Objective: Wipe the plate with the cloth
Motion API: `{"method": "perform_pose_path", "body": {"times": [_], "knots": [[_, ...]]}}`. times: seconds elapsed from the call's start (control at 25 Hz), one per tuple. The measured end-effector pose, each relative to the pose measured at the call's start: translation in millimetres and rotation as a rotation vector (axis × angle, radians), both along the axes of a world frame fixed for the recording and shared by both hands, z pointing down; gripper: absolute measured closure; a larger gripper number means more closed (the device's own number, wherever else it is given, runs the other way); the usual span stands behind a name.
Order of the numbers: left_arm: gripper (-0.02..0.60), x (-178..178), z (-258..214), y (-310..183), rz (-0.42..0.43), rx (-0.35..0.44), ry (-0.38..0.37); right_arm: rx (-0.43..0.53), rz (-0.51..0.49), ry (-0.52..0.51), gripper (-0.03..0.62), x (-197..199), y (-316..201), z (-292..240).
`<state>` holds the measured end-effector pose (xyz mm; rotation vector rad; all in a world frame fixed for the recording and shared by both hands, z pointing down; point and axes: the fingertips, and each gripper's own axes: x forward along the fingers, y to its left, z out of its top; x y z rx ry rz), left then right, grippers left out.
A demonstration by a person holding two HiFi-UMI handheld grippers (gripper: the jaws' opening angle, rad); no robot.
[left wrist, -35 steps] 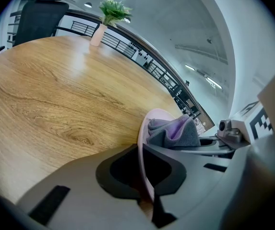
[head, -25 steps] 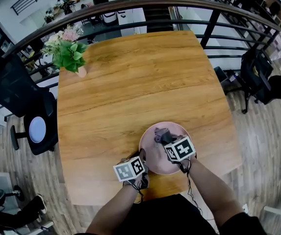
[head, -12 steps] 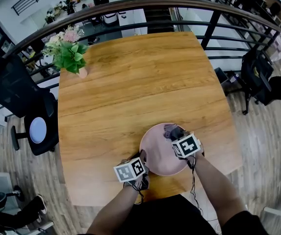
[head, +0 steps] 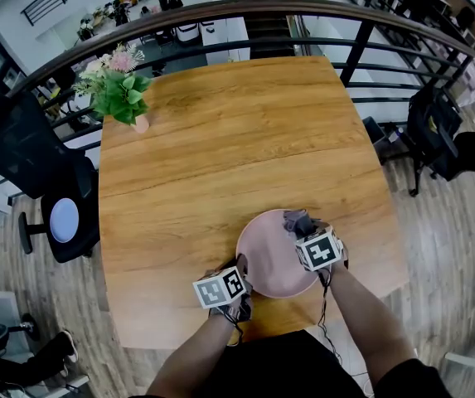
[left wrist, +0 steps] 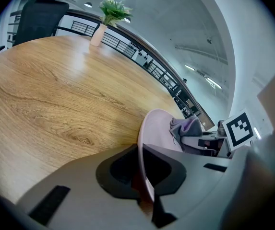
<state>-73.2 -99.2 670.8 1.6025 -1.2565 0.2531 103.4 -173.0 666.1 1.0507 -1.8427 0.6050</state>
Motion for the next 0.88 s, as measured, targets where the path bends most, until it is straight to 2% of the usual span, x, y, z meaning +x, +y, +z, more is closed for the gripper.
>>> {"method": "perform_pose_path", "body": {"times": [0.48,0.88], "knots": [[0.551,-0.6,0.6,0.0,-0.003,0.003,-0.013,0.031,0.096,-0.101,0.520,6.2,8.6,-16.1],[0.551,0.3,-1.1,1.7,-0.002,0.001,-0.012,-0.044,0.045,-0.227,0.520,-39.0,46.5,-22.0]]}}
